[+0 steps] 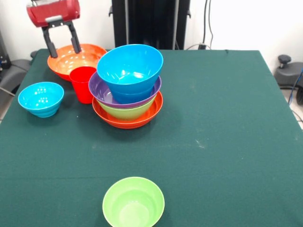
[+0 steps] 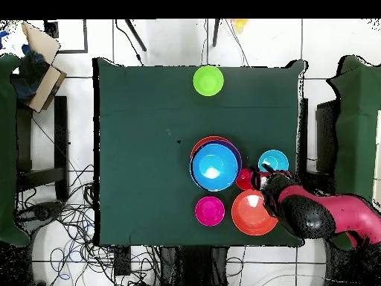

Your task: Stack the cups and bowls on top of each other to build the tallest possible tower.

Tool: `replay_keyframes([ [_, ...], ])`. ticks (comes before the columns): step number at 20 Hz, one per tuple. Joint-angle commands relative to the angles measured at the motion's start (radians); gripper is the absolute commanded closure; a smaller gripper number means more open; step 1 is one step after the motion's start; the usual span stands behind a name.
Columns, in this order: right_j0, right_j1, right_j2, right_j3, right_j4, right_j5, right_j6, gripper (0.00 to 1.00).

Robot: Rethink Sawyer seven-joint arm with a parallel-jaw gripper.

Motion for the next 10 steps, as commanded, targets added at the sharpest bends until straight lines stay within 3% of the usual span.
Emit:
replay_keyframes([
  [1, 0.077, 0.162, -0.077, -0.059, -0.19, 0.01, -0.299, 0.0],
  [4, 0.103, 0.227, -0.098, -0.107, -0.25, -0.03, -0.281, 0.0],
  [10, 0.134, 0.247, -0.112, -0.132, -0.307, -0.059, -0.221, 0.0],
])
